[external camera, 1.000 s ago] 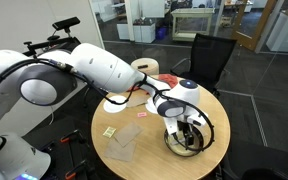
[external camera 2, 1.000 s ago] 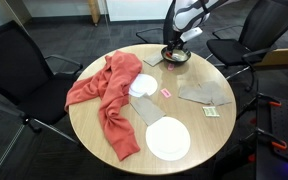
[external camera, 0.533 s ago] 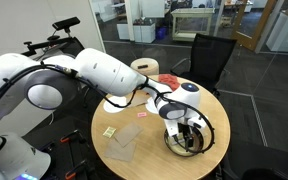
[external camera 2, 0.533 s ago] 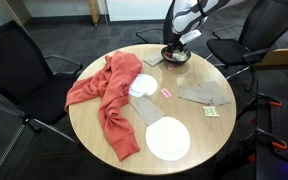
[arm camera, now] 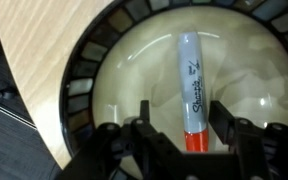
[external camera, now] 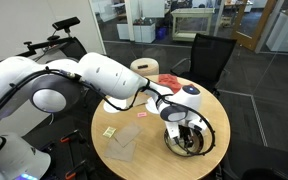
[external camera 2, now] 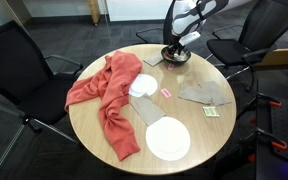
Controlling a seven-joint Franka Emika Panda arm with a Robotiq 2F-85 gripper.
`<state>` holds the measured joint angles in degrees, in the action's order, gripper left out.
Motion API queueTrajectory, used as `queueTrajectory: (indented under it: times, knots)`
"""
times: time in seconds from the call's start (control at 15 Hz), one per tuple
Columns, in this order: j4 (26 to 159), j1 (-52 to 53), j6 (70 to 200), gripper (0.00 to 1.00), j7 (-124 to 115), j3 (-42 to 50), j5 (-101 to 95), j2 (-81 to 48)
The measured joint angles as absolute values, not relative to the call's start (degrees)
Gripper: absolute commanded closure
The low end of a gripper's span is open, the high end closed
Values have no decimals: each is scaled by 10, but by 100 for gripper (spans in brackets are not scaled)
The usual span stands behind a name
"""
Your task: Remove the marker from the ceramic bowl and place it on the table
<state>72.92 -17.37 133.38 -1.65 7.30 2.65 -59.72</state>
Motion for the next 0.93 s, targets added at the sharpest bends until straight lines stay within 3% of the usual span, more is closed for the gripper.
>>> queueTrajectory:
  times: [0.27, 0.93]
  knots:
    - [720, -173, 1329, 97, -17, 73, 27, -601]
    - [720, -166, 1327, 94, -38, 73, 27, -559]
